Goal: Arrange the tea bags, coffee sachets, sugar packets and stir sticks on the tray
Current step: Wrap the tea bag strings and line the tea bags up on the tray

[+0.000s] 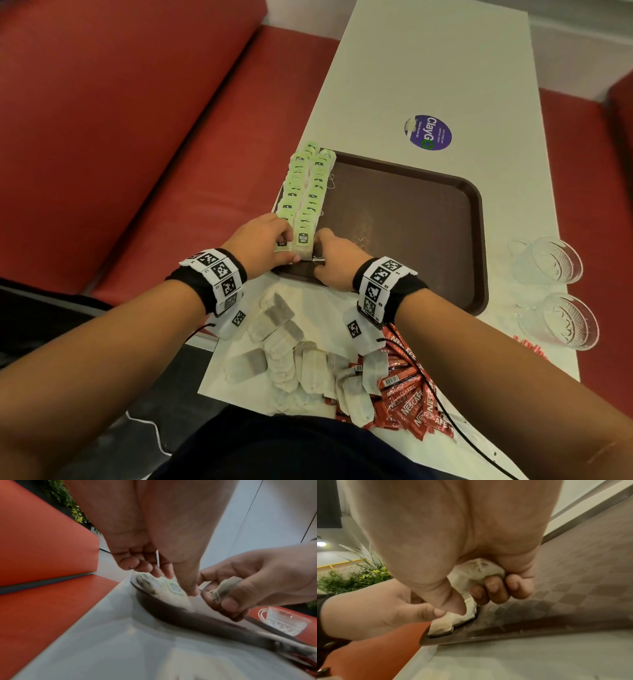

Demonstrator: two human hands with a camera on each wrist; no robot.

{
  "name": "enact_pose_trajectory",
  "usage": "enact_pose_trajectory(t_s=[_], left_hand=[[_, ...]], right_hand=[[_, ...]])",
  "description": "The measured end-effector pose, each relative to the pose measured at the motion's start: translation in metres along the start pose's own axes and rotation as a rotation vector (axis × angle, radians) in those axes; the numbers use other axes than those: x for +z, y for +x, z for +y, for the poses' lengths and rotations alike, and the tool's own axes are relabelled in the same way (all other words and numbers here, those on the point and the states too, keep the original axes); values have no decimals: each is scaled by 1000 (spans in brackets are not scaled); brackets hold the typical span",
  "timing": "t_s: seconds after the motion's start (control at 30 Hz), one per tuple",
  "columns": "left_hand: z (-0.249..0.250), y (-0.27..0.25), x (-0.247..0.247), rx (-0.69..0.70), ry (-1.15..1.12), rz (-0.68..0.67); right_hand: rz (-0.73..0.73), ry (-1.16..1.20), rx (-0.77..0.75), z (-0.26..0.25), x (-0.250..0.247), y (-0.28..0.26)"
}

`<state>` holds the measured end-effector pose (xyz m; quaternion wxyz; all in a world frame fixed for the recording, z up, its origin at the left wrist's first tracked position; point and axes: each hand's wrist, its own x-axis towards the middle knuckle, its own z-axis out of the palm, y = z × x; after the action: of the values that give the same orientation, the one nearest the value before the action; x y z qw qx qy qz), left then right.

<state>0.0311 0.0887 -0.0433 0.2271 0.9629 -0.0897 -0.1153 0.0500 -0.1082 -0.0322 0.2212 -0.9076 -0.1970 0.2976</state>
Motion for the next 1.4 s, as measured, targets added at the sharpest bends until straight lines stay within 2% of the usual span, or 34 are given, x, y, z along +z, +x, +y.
enact_pose_trajectory(t_s=[0.2, 0.3, 0.43, 0.57, 0.73, 0.87, 1.17, 1.27, 1.4], left_hand=[[13, -6, -5, 299, -94, -13], [17, -8, -11, 354, -131, 68], [18, -9, -20, 230, -232, 146], [16, -11, -24, 183, -246, 80], [13, -9, -37, 199, -72, -89], [19, -8, -43, 149, 64, -131], [33, 19, -25, 38, 426, -356], [35, 33, -21, 5, 456, -306], [32, 38, -17, -71, 321, -177]], right_hand=[[59, 229, -194, -3, 3, -7], [56, 308, -176, -8, 1, -7], [42, 200, -125, -8, 0, -7], [113, 165, -103, -6, -2, -6], [126, 171, -18, 0, -2, -4], [76, 88, 64, 4, 0, 0], [26, -37, 88, -1, -1, 4], [18, -65, 99, -2, -1, 4], [-1, -73, 118, -3, 1, 5]])
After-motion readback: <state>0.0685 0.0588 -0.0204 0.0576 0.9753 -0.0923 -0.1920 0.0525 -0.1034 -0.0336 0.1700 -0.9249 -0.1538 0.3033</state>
